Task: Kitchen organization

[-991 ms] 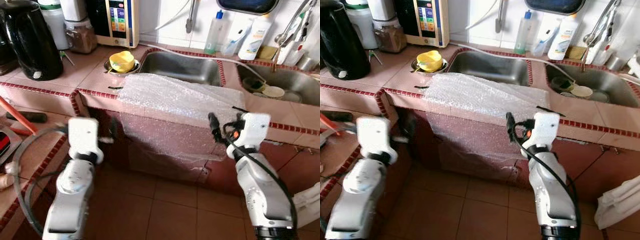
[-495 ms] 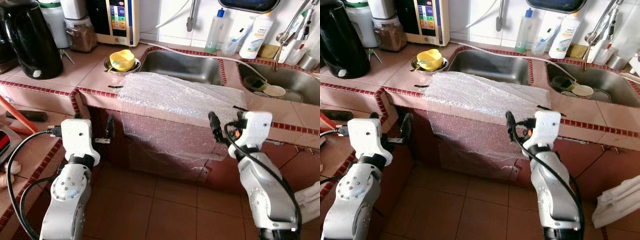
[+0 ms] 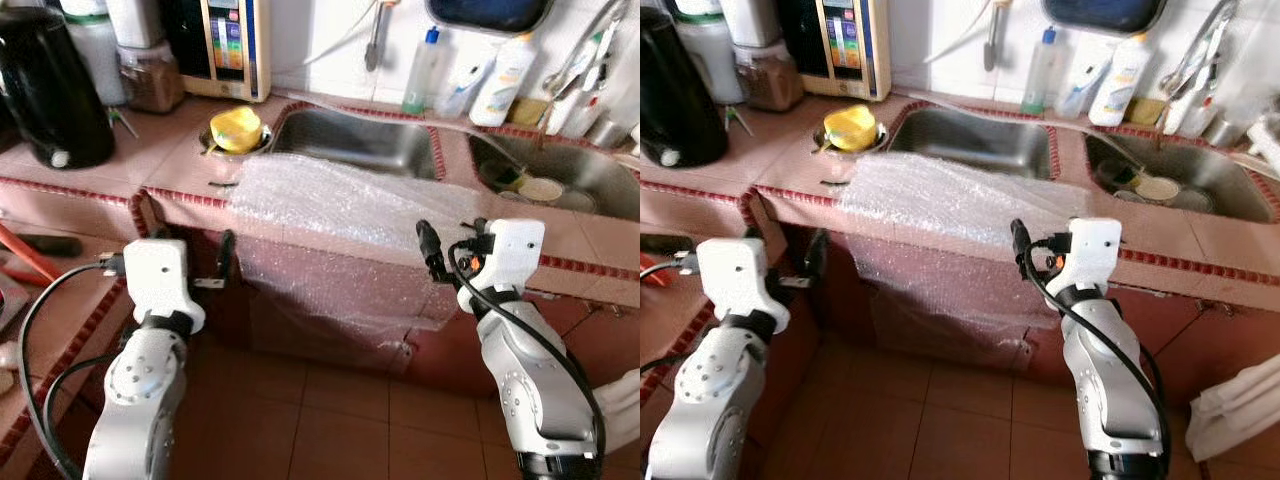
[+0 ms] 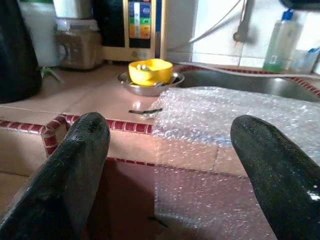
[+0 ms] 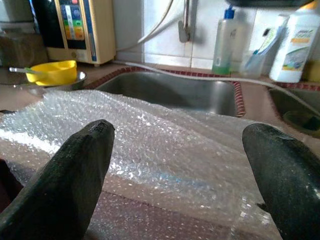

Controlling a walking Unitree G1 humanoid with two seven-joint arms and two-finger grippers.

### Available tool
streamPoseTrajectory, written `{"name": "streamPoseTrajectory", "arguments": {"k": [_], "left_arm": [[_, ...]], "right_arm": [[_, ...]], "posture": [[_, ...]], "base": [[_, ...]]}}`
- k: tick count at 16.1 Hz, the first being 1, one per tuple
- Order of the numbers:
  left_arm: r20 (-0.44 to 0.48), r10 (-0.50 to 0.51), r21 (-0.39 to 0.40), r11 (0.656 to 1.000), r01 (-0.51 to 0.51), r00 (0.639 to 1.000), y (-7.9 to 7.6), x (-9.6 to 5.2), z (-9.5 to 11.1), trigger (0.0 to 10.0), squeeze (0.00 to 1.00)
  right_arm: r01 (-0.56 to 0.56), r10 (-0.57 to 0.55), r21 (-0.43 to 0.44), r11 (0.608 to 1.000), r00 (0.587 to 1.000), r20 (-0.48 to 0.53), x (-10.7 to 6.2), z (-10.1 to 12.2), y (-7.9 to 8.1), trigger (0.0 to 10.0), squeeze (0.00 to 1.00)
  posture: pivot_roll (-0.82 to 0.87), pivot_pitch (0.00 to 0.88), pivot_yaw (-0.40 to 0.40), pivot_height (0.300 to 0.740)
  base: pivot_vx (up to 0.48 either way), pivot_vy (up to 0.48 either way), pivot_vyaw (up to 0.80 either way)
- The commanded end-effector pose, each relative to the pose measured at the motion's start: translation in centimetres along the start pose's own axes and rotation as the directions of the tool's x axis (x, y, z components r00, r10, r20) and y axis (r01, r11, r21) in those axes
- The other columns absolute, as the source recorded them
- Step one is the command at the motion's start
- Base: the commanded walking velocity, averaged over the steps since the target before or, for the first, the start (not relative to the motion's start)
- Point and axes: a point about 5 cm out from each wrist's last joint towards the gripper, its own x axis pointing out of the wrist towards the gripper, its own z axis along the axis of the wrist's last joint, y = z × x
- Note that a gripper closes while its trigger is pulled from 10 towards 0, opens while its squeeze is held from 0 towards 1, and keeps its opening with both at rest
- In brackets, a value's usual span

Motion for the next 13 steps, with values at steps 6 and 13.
{"name": "streamPoseTrajectory", "arguments": {"k": [6, 13], "left_arm": [[0.002, -0.031, -0.021, 0.999, 0.031, 1.0, -0.53, 0.14, 0.2, 10.0, 0.0], [-0.011, -0.055, -0.024, 0.998, 0.055, 0.998, -0.8, 0.13, 0.02, 10.0, 0.0]], "right_arm": [[0.004, -0.004, -0.005, 1.0, 1.0, -0.003, 0.02, 0.04, 0.03, 10.0, 0.0], [0.009, -0.009, -0.002, 1.0, 1.0, -0.006, -0.13, -0.15, 0.1, 10.0, 0.0]], "posture": [[-0.02, 0.0, -0.058, 0.74], [-0.02, 0.0, -0.051, 0.74]], "base": [[0.367, 0.0, 0.0], [0.38, 0.0, 0.0]]}}
